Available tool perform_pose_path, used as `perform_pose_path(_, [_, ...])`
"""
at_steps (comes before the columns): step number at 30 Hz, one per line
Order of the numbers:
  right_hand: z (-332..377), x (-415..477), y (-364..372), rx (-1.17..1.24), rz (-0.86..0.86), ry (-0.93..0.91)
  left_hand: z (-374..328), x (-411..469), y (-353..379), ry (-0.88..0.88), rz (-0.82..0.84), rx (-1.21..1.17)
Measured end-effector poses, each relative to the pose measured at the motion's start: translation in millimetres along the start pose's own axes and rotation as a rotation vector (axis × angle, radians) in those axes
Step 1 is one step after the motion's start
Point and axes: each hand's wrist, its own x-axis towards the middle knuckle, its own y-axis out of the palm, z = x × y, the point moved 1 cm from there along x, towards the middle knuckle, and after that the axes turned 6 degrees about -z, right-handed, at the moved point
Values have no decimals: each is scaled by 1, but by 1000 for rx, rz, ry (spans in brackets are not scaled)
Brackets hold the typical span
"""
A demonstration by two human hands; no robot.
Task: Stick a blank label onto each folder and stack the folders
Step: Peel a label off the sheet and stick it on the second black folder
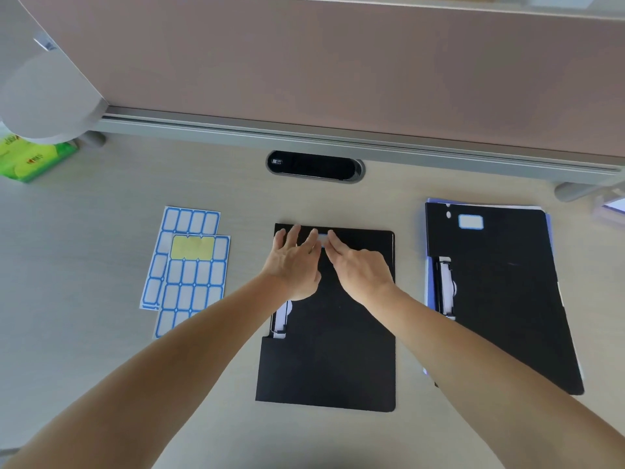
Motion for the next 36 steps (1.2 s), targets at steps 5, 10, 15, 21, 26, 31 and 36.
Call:
perform_pose_path(5, [6,-4,-10,10,26,-56,-3,-2,6,10,51,-32])
perform_pose_path(10, [4,1,-9,75,85,-7,0,0,12,-75,158,-239])
perform_pose_path(15, [10,-5,-11,40,-3,21,11,-5,6,7,-15,-178])
perform_pose_path(21, [11,-1,13,76,-51,-33,9,-9,15,-3,27,-143])
perform_pose_path(26, [0,6,10,204,38,-57,15,-1,6,27,57,-96])
perform_pose_path(31, [-8,9,-5,82,-85,-63,23,4,-9,90,-128,76])
perform_pose_path(36, [-5,11,1,40,-131,-13,19,9,-6,37,-88,67])
